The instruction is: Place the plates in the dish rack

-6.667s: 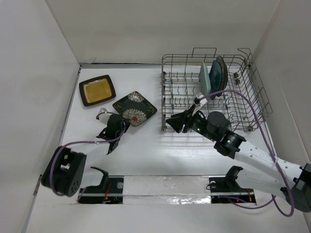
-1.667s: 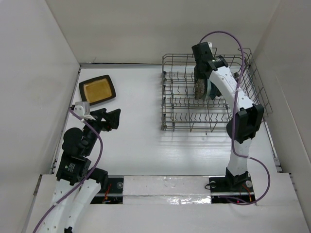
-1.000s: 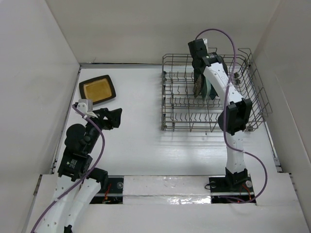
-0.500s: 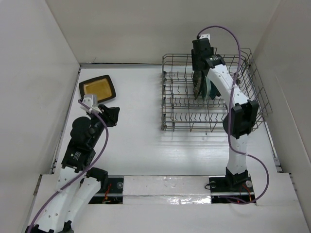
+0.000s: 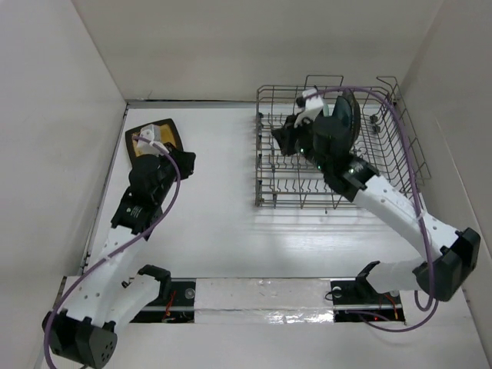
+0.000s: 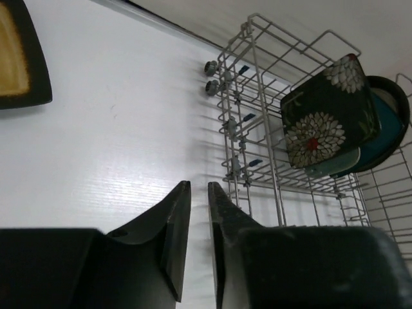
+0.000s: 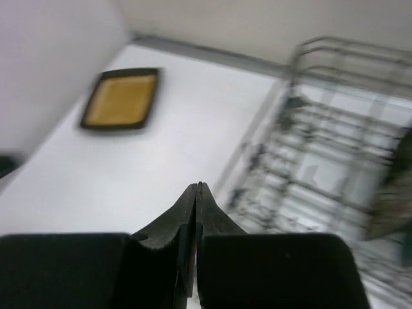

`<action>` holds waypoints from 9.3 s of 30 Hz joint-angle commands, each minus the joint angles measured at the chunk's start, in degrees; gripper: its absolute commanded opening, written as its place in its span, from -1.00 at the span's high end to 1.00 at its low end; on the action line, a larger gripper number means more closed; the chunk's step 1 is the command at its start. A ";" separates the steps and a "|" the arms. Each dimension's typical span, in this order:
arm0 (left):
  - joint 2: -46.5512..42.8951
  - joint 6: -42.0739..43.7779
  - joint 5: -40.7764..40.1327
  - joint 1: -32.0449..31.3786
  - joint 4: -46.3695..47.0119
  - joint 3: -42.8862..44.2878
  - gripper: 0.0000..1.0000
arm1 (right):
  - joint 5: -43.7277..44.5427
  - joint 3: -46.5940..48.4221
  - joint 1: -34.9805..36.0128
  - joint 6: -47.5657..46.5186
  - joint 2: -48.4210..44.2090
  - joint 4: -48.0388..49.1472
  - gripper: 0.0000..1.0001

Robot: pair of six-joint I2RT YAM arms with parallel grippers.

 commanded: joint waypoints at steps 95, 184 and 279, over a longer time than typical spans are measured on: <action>53.22 -13.81 31.60 43.34 42.71 5.20 1.00 | -8.48 -23.13 16.15 7.41 -3.35 22.56 -0.05; 14.89 -33.59 48.30 43.34 53.08 -13.44 0.03 | -44.97 8.26 0.33 45.38 32.27 57.54 1.00; -9.81 8.42 25.01 12.93 4.31 -3.16 -0.12 | 19.46 56.60 -13.56 4.77 43.24 -46.35 1.00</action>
